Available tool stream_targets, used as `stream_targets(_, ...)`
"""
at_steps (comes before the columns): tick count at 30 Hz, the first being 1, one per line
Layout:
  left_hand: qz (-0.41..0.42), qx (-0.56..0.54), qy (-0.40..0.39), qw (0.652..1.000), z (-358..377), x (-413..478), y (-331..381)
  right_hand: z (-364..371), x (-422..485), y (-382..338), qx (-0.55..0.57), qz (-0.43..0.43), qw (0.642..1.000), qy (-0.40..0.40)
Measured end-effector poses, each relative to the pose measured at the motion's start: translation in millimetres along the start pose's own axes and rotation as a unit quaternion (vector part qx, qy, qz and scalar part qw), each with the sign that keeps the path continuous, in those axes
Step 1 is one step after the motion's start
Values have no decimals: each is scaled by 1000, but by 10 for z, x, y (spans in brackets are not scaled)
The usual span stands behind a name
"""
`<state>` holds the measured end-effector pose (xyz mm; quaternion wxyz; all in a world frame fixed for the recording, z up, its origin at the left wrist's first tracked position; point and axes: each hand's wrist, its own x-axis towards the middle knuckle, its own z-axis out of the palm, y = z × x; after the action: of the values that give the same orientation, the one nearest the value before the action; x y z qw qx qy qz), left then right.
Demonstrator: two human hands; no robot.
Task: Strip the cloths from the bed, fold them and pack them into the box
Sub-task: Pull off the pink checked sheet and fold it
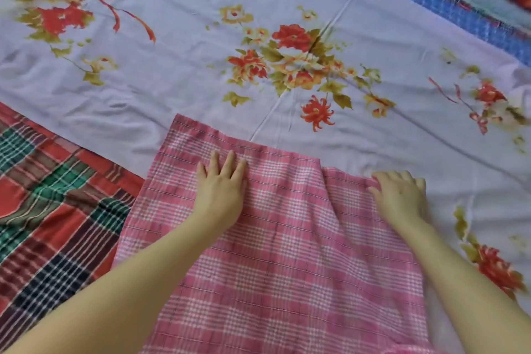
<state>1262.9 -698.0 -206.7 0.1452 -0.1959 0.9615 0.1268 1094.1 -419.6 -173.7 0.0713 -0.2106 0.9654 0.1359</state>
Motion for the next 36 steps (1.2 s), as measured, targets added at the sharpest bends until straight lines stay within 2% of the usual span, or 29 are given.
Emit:
stream_targets(6, -69, 21, -1, 997, 111, 123, 170, -80, -19, 374, -14, -42, 999, -3)
stream_targets(12, -89, 16, 65, 994, 292, 175, 240, 6, -56, 746, 24, -104, 991, 83)
stream_targets(19, -97, 27, 83, 991, 367, 197, 221, 181, 109, 710, 50, -121, 990, 46)
stream_targets(21, -98, 25, 87, 991, 378, 198, 212, 138, 156, 796, 27, -126, 989, 69)
stream_targets(24, -101, 20, 89, 991, 378, 214, 207, 43, 143, 1088, -23, -52, 995, 86)
stream_targets(28, -110, 36, 82, 990, 380, 227, 220, 163, 198, 1000, -69, -4, 997, 20)
stream_targets(30, -112, 40, 73, 990, 358, 249, 227, 232, 206, 813, -61, 63, 996, 0)
stream_targets(32, -115, 40, 66, 990, 327, 244, 220, 216, 107, 597, 0, 125, 990, 62)
stream_targets(34, -109, 39, 53, 992, 294, 219, 223, 256, -133, 348, 53, 64, 985, 152)
stream_targets(35, -105, 36, 41, 993, 268, 220, 218, 339, -281, 264, 43, 9, 987, 154)
stream_targets(36, -101, 29, 23, 994, 233, 239, 208, 439, -408, 259, 31, -22, 993, 115)
